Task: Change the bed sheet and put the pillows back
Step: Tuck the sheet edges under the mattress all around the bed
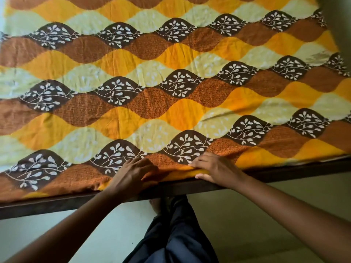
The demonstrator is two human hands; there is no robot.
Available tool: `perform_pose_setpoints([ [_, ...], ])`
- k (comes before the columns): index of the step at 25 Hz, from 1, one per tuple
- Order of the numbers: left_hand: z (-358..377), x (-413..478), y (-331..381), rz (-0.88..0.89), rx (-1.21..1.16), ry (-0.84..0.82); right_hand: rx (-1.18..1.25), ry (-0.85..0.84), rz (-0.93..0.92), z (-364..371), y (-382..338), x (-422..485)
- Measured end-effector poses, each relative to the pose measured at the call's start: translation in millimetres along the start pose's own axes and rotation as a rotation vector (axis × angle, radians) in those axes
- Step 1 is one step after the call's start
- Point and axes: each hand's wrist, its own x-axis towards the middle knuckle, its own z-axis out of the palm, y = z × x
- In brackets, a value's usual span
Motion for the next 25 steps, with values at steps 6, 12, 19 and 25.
perform_pose_setpoints([
  [6, -3, 1, 12, 0.075, 0.029, 0.058, -0.033, -0.099, 0.131, -3, -20, 25],
  [12, -4, -3, 14, -0.165, -0.207, -0.176, 0.042, -0.395, 0.187, -9, -24, 33],
  [19, -23, 22, 25, -0.531, -0.374, -0.672, 0.031, -0.547, 0.278, -17, -34, 43],
  [25, -25, 4, 24, -0.521, -0.484, -0.505, 0.123, -0.665, 0.303, -16, -31, 34],
])
